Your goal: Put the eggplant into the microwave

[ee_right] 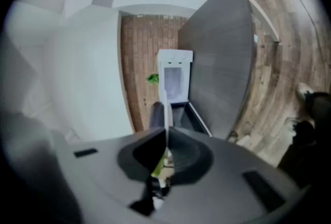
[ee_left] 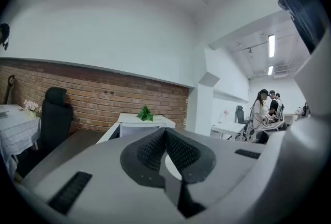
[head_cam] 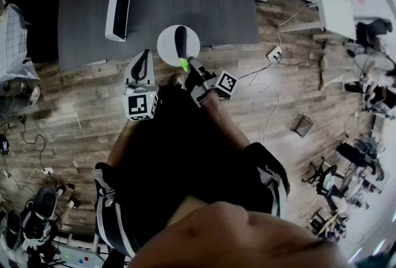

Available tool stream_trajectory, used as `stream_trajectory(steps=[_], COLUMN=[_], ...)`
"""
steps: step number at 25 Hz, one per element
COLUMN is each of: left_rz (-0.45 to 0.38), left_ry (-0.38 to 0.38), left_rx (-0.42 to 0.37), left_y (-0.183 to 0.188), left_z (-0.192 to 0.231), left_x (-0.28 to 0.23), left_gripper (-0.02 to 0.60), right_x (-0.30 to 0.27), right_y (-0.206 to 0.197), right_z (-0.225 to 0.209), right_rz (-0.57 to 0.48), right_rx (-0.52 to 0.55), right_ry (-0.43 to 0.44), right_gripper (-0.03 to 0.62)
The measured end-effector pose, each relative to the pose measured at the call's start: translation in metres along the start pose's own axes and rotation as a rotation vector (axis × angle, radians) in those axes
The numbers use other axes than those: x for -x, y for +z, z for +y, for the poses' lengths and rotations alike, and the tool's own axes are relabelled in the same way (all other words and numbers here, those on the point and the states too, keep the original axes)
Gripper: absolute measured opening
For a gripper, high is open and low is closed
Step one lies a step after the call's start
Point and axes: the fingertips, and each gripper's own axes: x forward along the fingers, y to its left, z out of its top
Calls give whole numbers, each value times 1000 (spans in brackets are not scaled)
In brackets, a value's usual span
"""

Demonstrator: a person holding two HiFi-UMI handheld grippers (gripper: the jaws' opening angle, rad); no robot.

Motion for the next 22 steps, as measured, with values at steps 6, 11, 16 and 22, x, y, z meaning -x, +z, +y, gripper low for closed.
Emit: stream_trajectory(steps=[6,11,16,22], left_rz=[-11,-11,-17,-22], left_ry=[1,0,-18,-48], left_rx=[3,16,11,0], left_y=[4,6,9,14], left_z=[4,11,23,41], left_x=[2,7,12,23], left_gripper=[35,35,35,35], right_x=[-2,-5,-13,-26], right_y=[-4,-10,-20,-36], right_z=[1,-2,-2,-7], right_rz=[3,-4,-15,-54], right_rx=[14,5,-6,-27], right_ry=[1,-5,3,6], right_gripper=[38,40,38,38])
